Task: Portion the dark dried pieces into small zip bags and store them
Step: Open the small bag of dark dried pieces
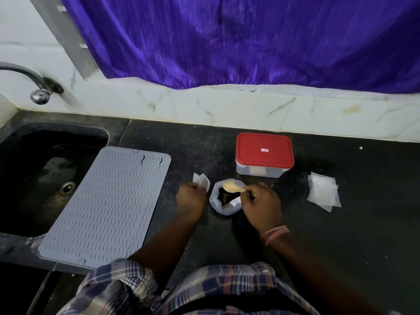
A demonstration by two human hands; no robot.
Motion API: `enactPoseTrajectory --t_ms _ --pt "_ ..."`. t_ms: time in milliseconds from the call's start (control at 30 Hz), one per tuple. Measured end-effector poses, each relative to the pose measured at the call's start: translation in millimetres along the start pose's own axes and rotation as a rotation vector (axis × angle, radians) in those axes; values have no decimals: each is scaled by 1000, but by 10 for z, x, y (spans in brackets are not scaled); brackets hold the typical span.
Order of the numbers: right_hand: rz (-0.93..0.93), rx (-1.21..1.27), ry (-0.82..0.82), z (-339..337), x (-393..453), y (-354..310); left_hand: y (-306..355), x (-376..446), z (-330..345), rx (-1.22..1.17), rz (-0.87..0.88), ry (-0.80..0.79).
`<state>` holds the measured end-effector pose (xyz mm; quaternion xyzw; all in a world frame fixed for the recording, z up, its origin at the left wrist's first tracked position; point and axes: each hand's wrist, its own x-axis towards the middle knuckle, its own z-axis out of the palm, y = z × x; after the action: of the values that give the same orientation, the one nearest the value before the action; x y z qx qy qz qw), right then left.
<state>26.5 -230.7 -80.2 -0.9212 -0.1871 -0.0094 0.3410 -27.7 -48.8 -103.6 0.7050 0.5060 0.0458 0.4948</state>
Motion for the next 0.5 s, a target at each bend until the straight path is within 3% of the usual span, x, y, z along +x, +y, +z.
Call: enactPoseTrajectory --t_ms 233,400,500 --pt "34 -263 -207 125 -19 -21 -307 163 307 -92 -190 -125" --pt "92 -150 -233 267 9 -99 -568 431 567 -240 -148 -218" --pt "284 5 -250 311 61 -95 -684 578 646 -270 -144 -237"
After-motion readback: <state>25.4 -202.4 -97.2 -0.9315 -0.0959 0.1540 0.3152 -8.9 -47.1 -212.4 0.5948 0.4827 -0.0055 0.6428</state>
